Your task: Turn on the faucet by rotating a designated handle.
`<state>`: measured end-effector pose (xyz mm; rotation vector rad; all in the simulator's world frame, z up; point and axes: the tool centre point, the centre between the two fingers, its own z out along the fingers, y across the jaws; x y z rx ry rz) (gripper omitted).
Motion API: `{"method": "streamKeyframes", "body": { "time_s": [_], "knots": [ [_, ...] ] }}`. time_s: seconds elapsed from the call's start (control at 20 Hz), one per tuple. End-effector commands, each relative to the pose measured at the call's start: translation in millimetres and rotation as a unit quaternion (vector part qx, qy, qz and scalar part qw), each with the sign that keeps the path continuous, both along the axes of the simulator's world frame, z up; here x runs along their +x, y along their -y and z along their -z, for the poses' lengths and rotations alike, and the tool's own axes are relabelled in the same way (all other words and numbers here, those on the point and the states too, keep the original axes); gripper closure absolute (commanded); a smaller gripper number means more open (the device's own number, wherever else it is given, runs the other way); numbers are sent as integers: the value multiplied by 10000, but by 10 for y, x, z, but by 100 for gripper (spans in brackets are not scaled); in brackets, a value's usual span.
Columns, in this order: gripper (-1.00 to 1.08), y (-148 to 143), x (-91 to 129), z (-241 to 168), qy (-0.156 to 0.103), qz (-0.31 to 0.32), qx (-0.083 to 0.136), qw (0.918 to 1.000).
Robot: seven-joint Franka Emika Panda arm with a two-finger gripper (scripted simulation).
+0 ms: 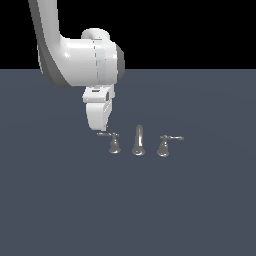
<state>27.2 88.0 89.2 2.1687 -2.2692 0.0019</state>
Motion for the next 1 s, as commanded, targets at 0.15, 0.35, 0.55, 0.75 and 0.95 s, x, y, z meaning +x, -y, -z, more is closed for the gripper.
{"method": "streamKeyframes", "body": {
  "time_s": [0.15,0.35,0.55,0.75,0.95],
  "knots": [
    [108,63,97,114,6,268,4,9996],
    [108,73,109,129,6,305,6,9995],
    [108,52,75,128,4,300,5,9995],
    [108,-30,-53,127,5,302,8,9995],
    [108,-116,-185,125,6,304,11,9995]
  ]
}}
